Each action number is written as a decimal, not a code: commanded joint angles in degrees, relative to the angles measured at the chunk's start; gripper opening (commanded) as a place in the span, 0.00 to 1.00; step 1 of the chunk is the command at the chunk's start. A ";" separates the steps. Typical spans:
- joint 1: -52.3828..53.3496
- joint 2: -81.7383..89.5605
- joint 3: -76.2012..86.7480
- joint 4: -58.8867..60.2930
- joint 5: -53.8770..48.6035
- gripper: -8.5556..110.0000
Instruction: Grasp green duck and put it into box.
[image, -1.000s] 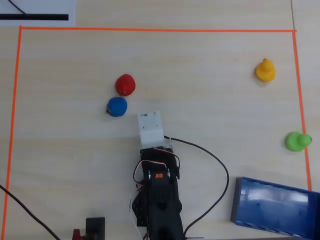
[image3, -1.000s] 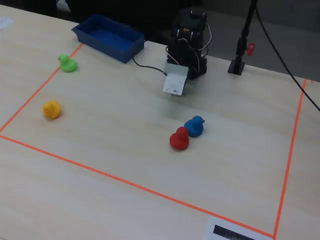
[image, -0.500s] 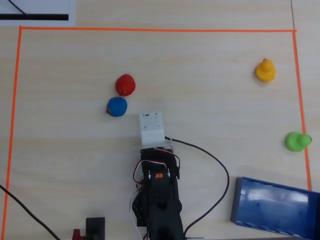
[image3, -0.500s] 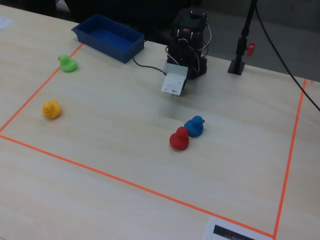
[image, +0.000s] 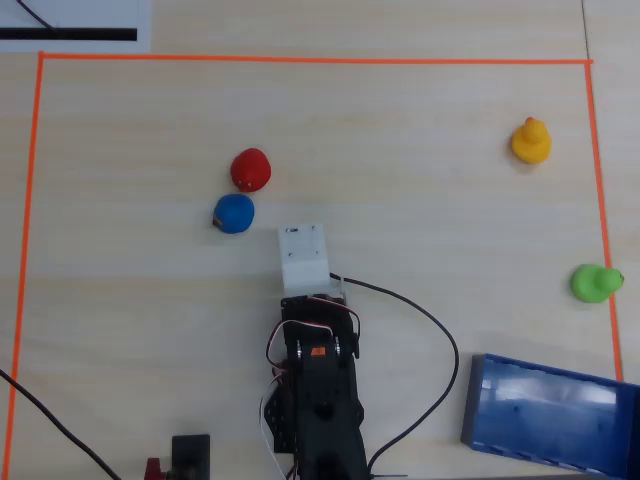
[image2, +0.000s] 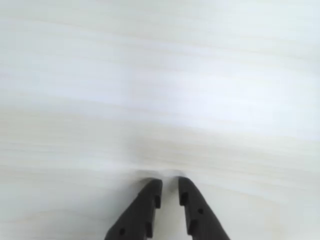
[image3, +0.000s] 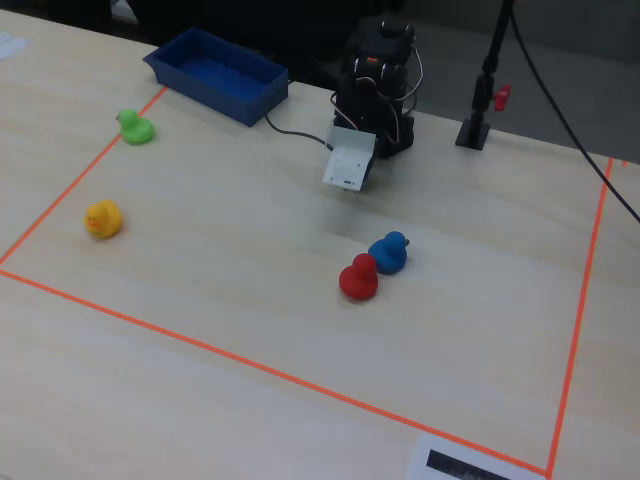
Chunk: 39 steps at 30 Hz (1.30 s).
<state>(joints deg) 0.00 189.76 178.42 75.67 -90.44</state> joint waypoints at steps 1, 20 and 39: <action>-0.09 0.00 -0.18 1.41 0.44 0.08; 0.18 0.00 -0.18 1.41 0.44 0.08; 0.97 -0.09 -0.35 1.41 0.70 0.08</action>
<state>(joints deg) 0.00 189.76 178.42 75.67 -90.26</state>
